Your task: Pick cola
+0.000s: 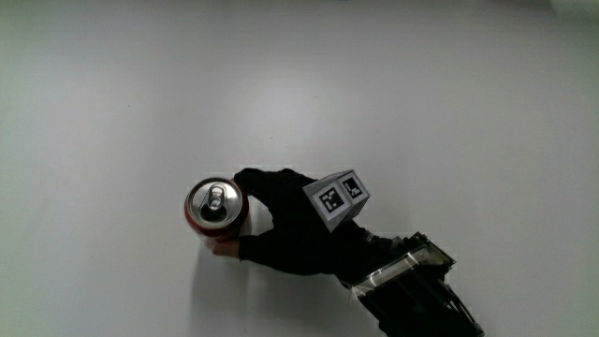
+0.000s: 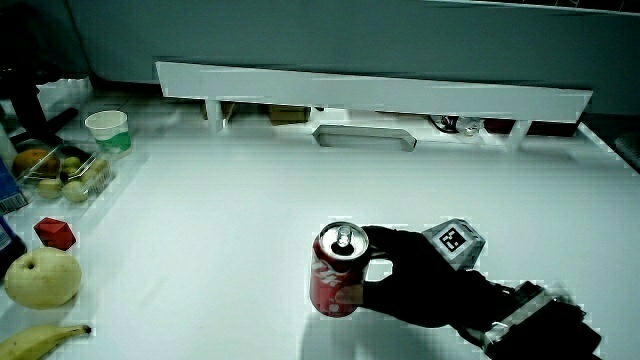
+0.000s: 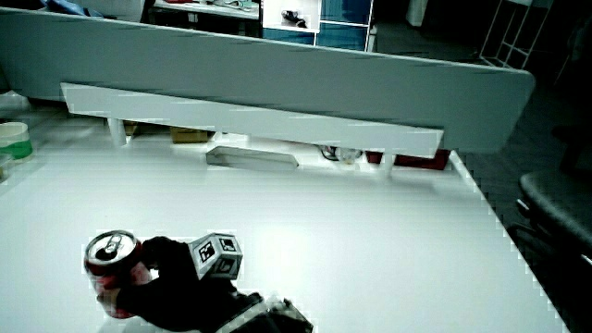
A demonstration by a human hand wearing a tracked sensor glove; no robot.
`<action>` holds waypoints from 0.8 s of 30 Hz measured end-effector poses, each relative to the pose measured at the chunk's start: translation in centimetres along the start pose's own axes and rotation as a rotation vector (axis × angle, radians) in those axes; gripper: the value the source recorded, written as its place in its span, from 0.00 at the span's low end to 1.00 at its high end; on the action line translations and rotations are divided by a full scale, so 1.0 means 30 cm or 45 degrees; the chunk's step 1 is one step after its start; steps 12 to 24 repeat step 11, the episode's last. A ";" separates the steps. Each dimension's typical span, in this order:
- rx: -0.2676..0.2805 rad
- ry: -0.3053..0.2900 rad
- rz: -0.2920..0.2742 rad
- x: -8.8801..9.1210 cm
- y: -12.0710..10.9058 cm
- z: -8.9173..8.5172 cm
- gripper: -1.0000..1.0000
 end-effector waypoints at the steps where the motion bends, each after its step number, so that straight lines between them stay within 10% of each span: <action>1: 0.009 0.014 0.006 -0.007 0.003 0.020 1.00; 11: 0.104 -0.177 0.035 0.009 0.030 0.209 1.00; 24: 0.104 -0.177 0.035 0.009 0.030 0.209 1.00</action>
